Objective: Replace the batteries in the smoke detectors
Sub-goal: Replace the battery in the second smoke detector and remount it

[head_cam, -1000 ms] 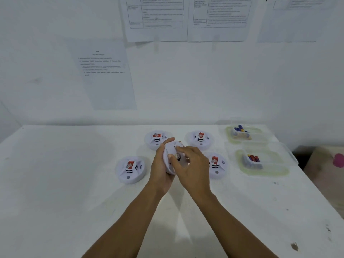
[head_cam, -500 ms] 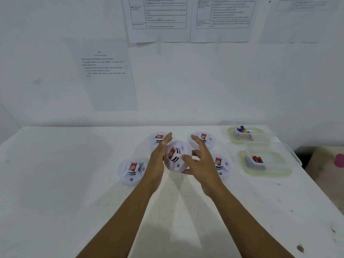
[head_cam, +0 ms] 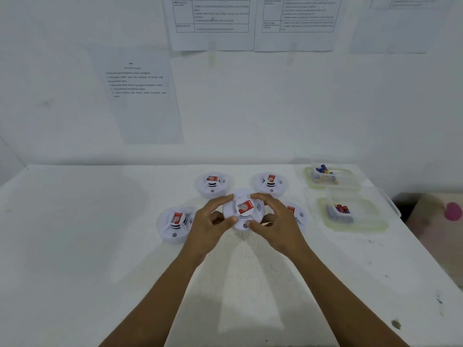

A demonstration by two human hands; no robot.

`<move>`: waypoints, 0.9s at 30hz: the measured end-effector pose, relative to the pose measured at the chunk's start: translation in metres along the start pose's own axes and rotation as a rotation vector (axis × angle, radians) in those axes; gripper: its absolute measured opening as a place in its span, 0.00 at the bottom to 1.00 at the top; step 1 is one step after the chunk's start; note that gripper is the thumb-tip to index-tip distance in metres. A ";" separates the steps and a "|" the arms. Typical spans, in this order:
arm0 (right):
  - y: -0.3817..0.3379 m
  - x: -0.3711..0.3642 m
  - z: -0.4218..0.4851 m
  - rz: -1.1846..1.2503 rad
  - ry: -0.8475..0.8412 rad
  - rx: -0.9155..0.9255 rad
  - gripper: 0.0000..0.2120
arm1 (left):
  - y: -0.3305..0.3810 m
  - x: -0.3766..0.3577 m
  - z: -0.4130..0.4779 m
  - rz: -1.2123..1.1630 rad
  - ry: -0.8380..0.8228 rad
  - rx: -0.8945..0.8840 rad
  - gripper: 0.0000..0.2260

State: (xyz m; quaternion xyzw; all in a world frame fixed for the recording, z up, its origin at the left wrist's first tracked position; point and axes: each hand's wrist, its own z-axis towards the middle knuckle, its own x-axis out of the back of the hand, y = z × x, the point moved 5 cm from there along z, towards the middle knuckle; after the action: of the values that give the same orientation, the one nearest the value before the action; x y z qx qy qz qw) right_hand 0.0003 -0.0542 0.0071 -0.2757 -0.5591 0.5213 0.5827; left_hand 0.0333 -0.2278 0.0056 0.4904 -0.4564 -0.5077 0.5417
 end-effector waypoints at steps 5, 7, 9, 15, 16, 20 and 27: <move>0.005 -0.003 -0.005 -0.068 0.021 0.024 0.26 | -0.004 -0.002 -0.002 0.022 -0.006 0.003 0.19; 0.004 -0.004 -0.006 -0.082 0.034 0.027 0.27 | -0.004 -0.002 -0.003 0.019 0.002 -0.004 0.19; 0.003 -0.004 -0.007 -0.087 0.043 0.032 0.27 | -0.004 -0.001 -0.002 0.017 0.006 -0.008 0.19; 0.001 -0.006 -0.009 -0.107 0.072 0.065 0.26 | -0.001 -0.001 -0.004 -0.017 0.018 -0.001 0.19; 0.001 -0.006 -0.009 -0.100 0.075 0.072 0.26 | -0.001 -0.001 -0.004 -0.019 0.020 -0.001 0.18; -0.005 -0.004 -0.011 -0.088 0.093 0.112 0.25 | 0.000 -0.001 -0.003 -0.015 0.030 -0.002 0.19; -0.005 -0.003 -0.009 -0.083 0.084 0.109 0.25 | -0.001 -0.001 -0.003 -0.020 0.037 0.004 0.19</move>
State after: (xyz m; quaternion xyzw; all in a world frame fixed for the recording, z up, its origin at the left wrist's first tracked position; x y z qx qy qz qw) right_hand 0.0111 -0.0559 0.0089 -0.2418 -0.5161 0.5143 0.6408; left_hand 0.0363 -0.2261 0.0040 0.5052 -0.4427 -0.5029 0.5439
